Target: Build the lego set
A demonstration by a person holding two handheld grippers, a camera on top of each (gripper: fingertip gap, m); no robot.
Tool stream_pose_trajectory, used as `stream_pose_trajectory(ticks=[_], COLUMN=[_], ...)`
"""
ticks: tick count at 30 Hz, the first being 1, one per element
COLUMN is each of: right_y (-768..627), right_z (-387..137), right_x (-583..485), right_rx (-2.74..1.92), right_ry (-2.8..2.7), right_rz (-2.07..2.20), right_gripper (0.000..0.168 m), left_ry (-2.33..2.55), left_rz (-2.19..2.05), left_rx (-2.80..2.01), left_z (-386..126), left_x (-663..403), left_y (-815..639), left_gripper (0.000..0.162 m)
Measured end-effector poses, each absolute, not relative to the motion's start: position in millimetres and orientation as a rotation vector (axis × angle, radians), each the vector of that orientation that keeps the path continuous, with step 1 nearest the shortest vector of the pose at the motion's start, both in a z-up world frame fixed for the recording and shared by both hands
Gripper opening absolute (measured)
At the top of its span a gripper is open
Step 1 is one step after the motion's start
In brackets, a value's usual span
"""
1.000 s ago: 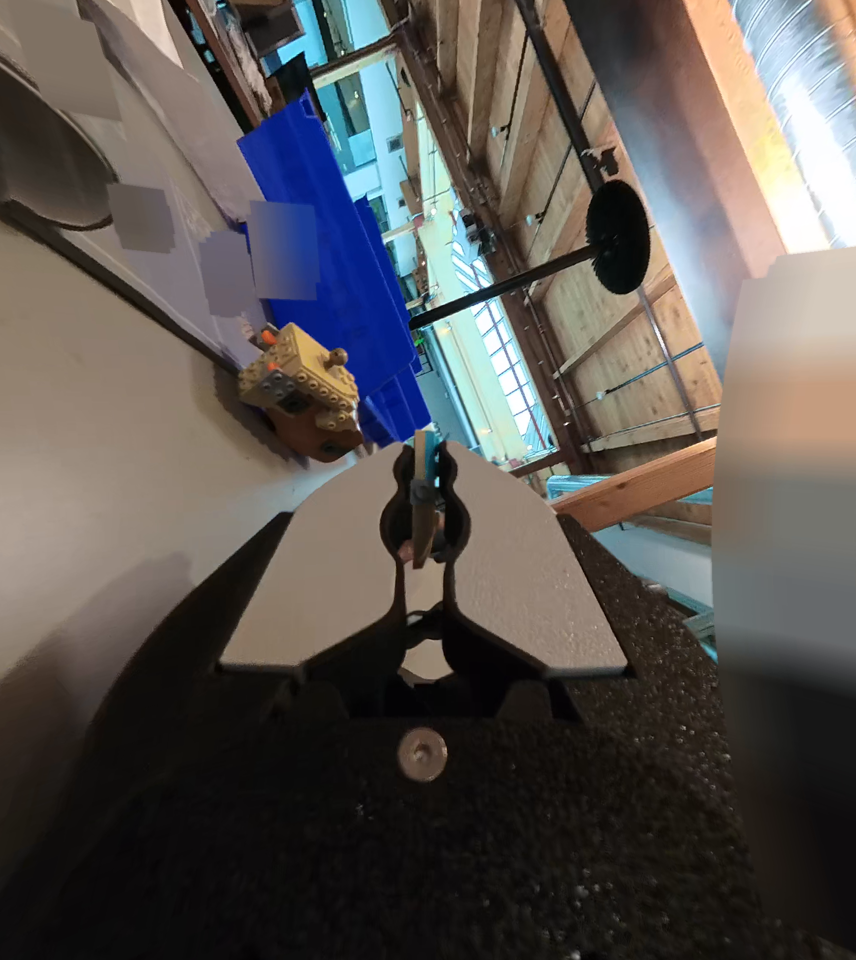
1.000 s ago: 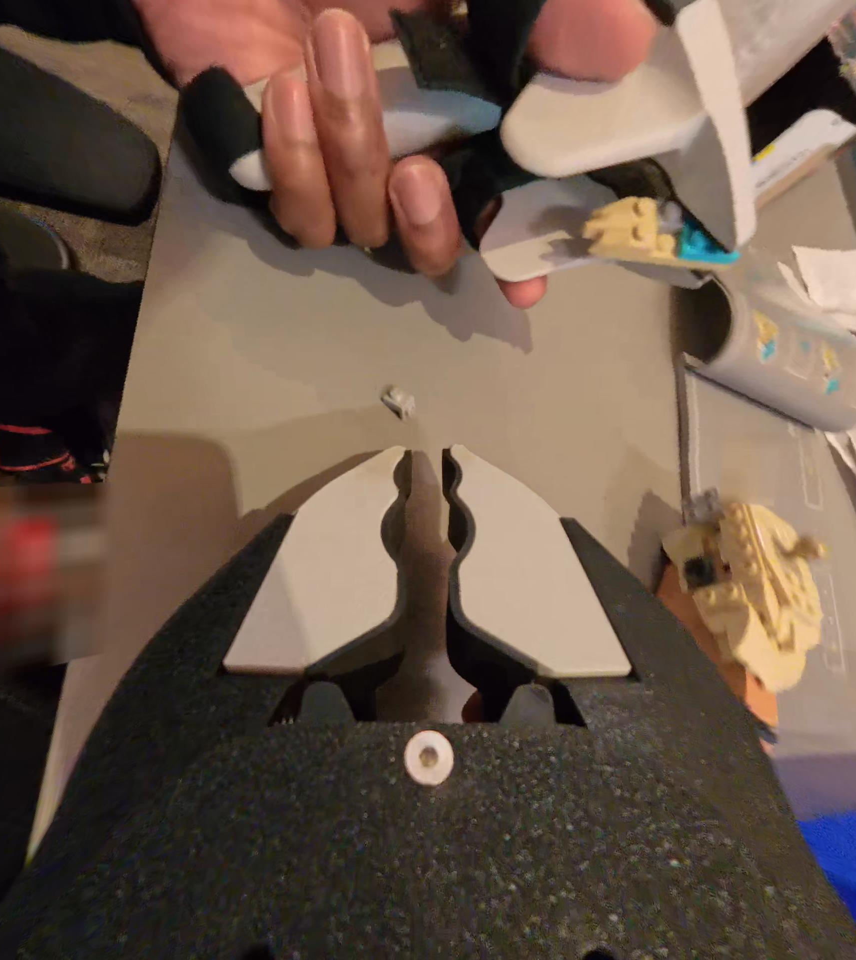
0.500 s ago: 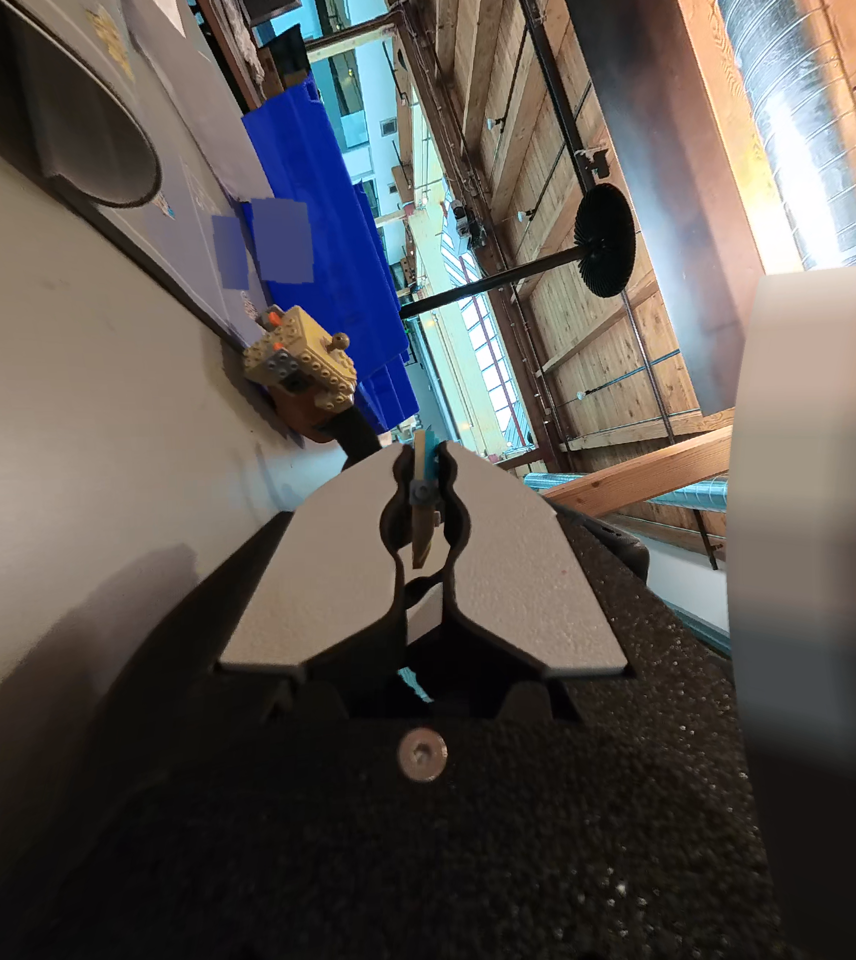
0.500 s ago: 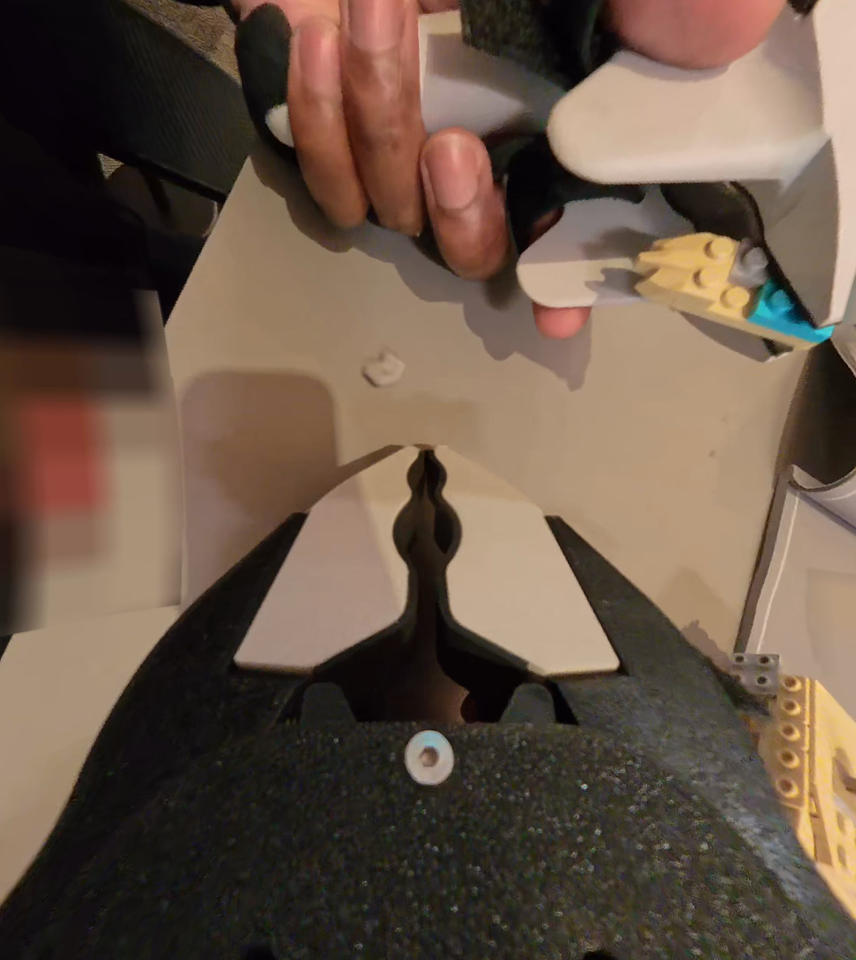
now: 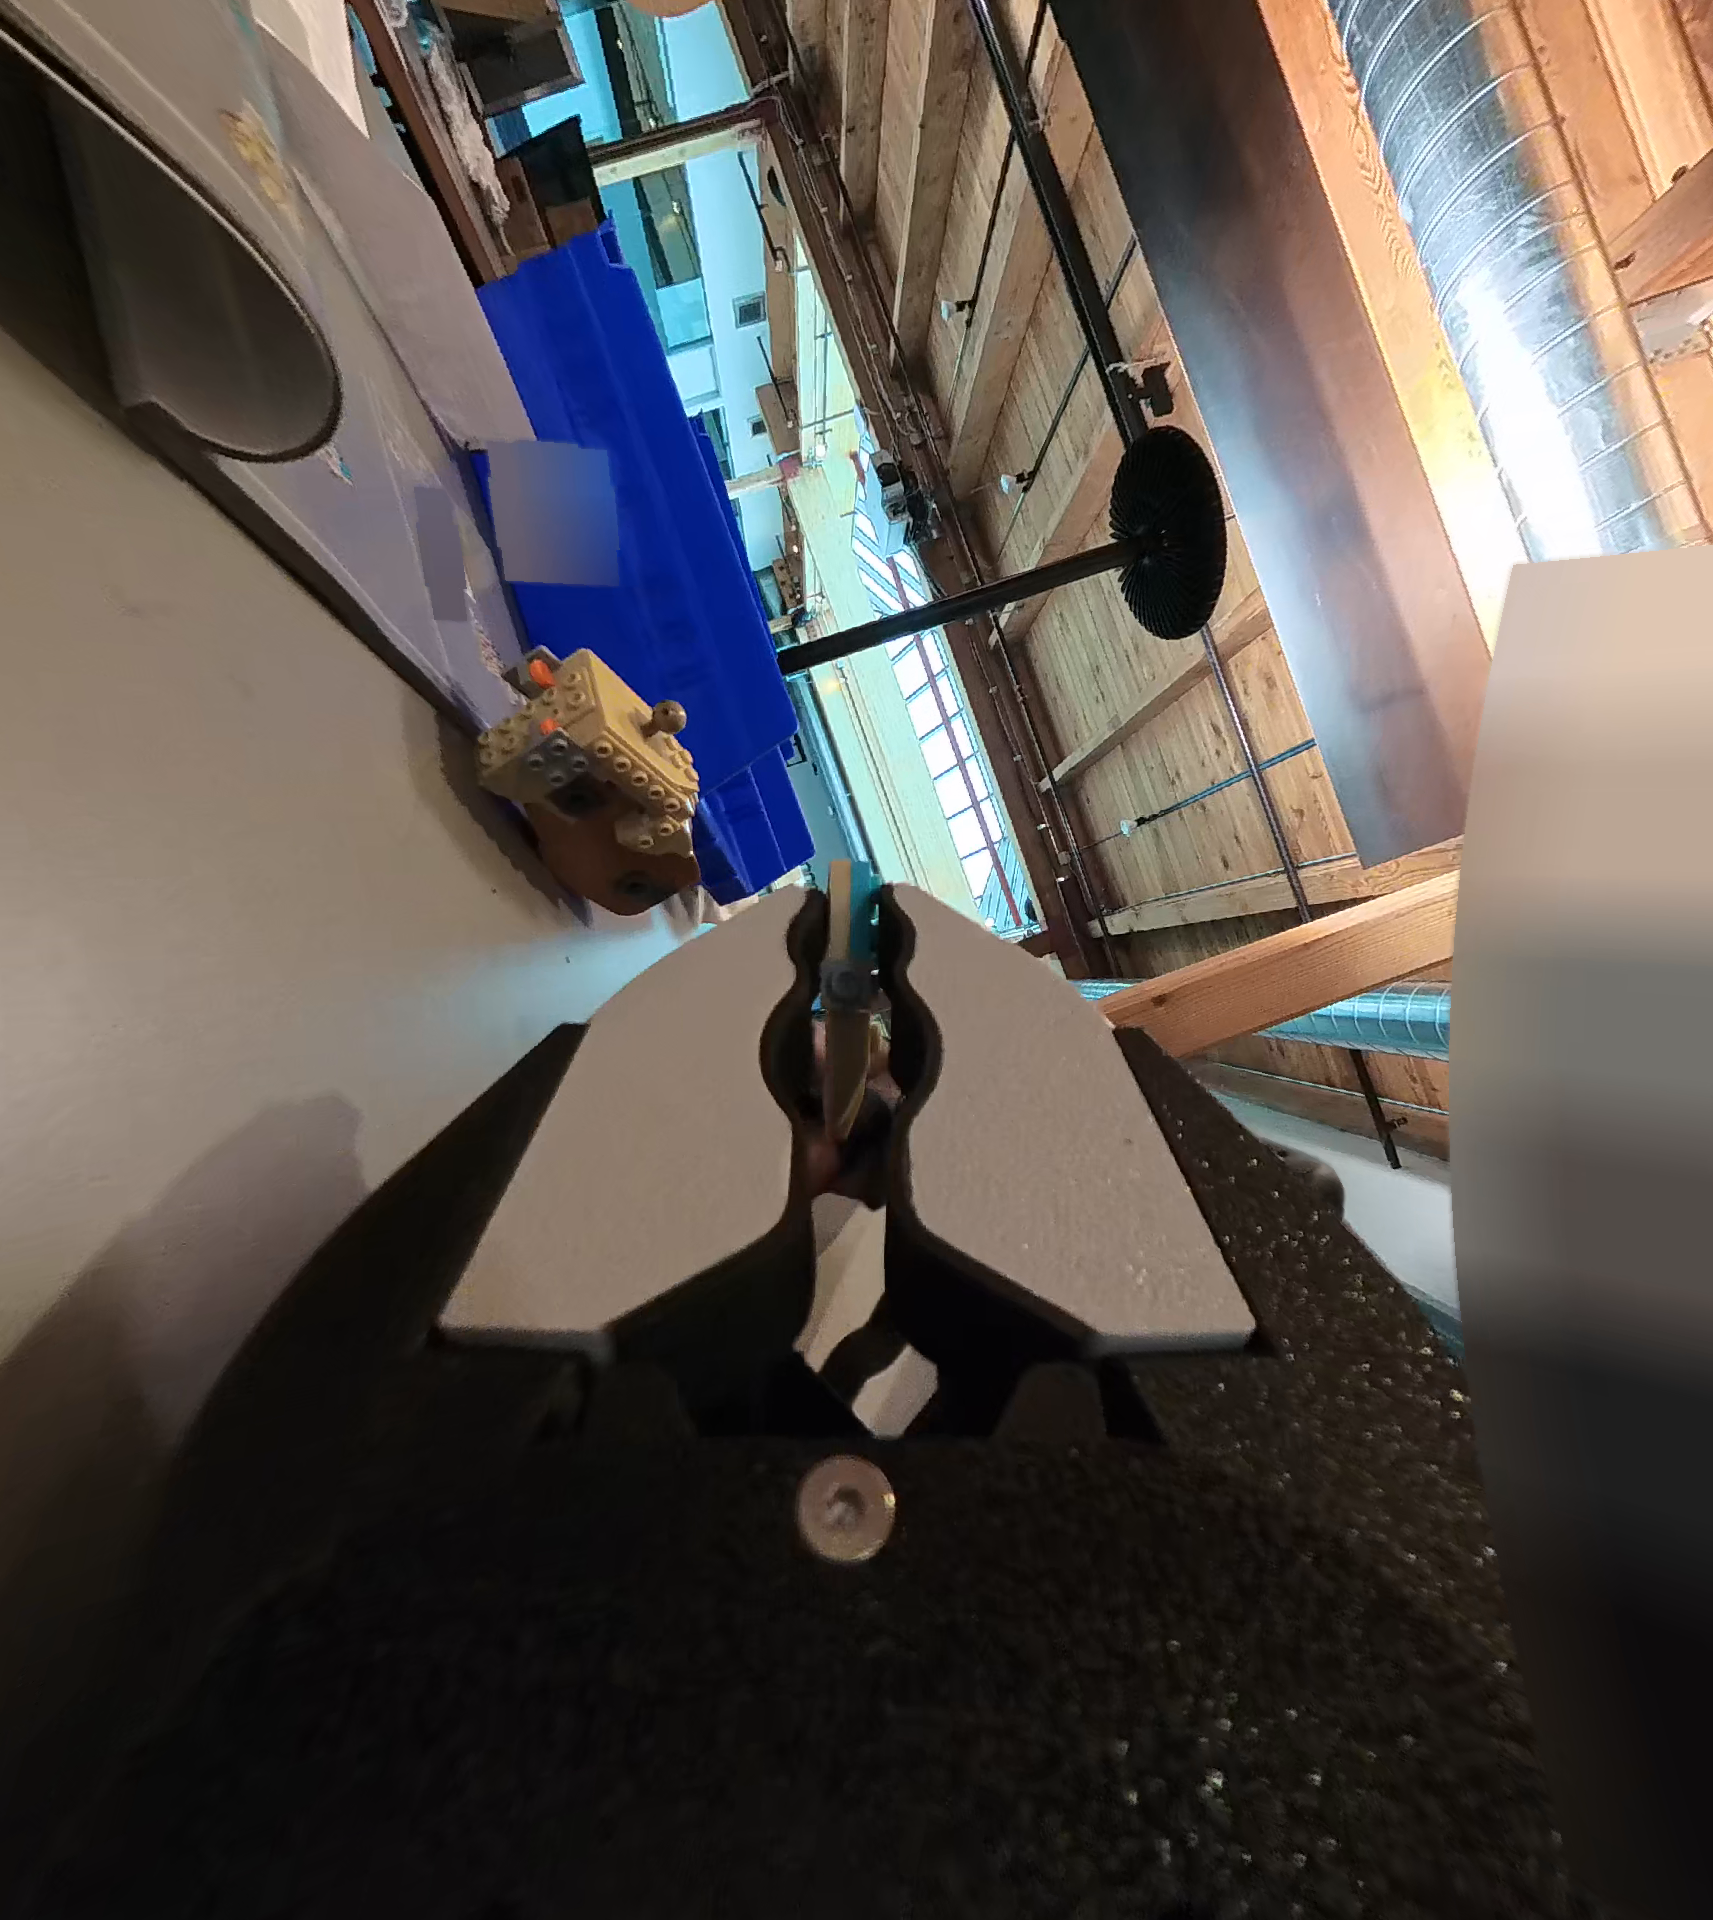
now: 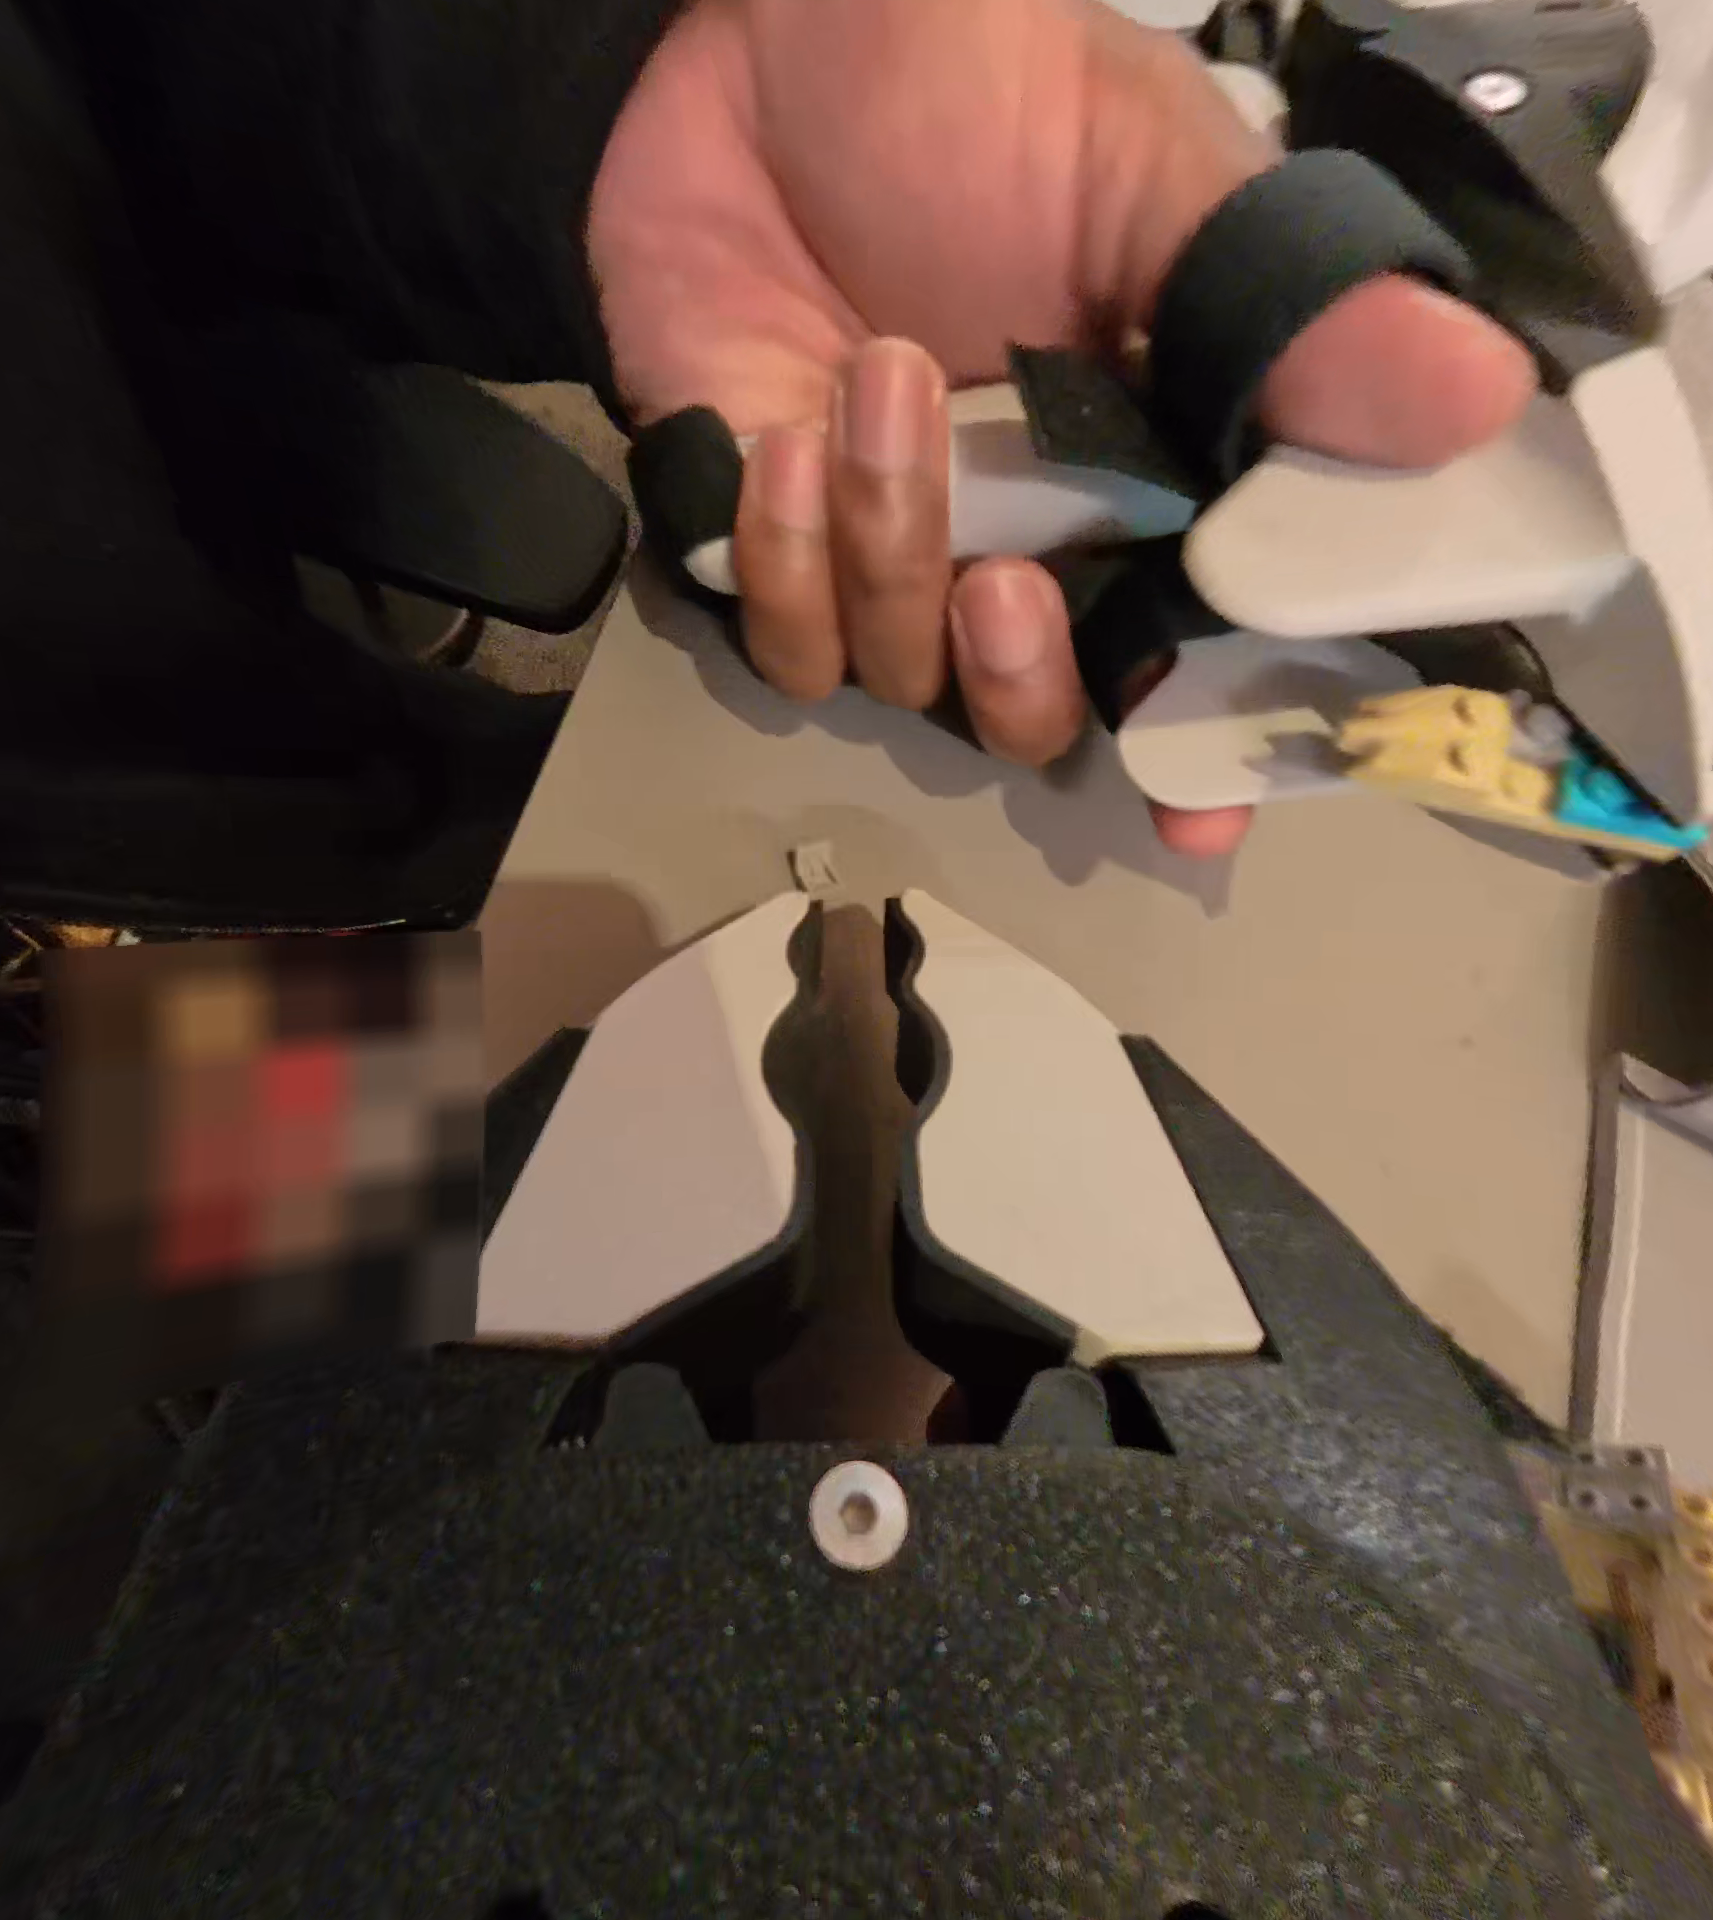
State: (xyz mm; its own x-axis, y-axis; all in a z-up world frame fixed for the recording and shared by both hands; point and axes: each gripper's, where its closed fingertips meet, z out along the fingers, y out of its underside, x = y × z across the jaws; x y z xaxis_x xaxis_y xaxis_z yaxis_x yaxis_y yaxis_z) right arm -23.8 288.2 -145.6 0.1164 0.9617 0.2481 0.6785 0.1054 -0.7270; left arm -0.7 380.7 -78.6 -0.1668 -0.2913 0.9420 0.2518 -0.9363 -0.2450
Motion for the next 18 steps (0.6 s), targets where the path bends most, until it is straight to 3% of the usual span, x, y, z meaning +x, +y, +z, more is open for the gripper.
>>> stream_pose_trajectory(ticks=[8, 18], right_y=[286, 298], right_z=[-154, -157], right_x=[-34, -27], right_rx=[-1.642, -1.771], right_ry=[-1.763, -1.623], right_rz=[0.468, 0.539], right_gripper=[0.016, 0.008], left_ry=[0.036, 0.044], left_rz=[-2.169, -2.165], left_rx=[-1.712, -1.693], left_z=[-75, -73], left_x=[-5, -7], left_y=[381, 380], left_gripper=[0.008, 0.009])
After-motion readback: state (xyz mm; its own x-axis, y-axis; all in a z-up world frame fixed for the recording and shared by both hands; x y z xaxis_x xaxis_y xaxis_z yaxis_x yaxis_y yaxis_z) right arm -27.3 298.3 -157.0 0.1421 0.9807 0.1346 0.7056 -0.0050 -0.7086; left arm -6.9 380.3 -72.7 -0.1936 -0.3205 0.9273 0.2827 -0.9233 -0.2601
